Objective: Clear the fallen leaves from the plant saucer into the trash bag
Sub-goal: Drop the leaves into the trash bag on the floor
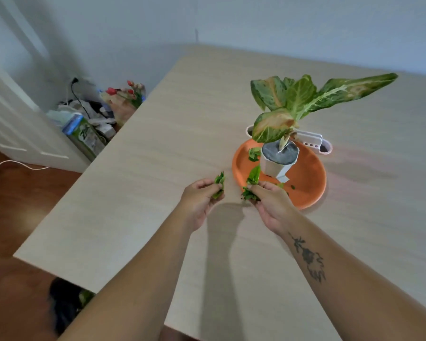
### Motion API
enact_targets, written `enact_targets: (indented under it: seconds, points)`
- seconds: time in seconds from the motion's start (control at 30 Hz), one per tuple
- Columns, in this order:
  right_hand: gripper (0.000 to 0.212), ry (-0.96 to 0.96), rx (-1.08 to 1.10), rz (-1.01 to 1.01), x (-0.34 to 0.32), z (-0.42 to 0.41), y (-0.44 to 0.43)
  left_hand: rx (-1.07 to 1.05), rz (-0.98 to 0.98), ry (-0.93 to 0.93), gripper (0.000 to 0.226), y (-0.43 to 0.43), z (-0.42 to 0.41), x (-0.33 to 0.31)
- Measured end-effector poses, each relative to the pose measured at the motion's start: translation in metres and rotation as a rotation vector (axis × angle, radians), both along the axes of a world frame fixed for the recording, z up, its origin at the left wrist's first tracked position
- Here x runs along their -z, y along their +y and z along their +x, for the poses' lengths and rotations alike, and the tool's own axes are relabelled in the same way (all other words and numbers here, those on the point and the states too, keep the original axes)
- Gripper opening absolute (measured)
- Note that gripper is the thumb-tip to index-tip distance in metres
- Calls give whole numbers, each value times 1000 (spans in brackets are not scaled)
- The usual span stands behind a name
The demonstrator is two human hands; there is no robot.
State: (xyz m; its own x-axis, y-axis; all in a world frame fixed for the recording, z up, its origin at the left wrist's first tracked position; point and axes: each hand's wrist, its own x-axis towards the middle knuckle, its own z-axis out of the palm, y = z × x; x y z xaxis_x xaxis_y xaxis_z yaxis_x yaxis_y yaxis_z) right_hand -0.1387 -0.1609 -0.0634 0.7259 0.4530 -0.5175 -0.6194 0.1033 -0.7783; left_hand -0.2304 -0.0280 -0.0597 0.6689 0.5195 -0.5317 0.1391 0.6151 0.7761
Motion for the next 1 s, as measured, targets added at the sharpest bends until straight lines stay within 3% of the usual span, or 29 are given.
enact_targets:
  seconds: [0.7, 1.0]
  points:
    - [8, 56, -543, 24, 2, -361, 247, -537, -41, 25, 12, 182, -406, 10]
    - [11, 116, -802, -77, 37, -446, 305, -780, -111, 118, 17, 209, -504, 51]
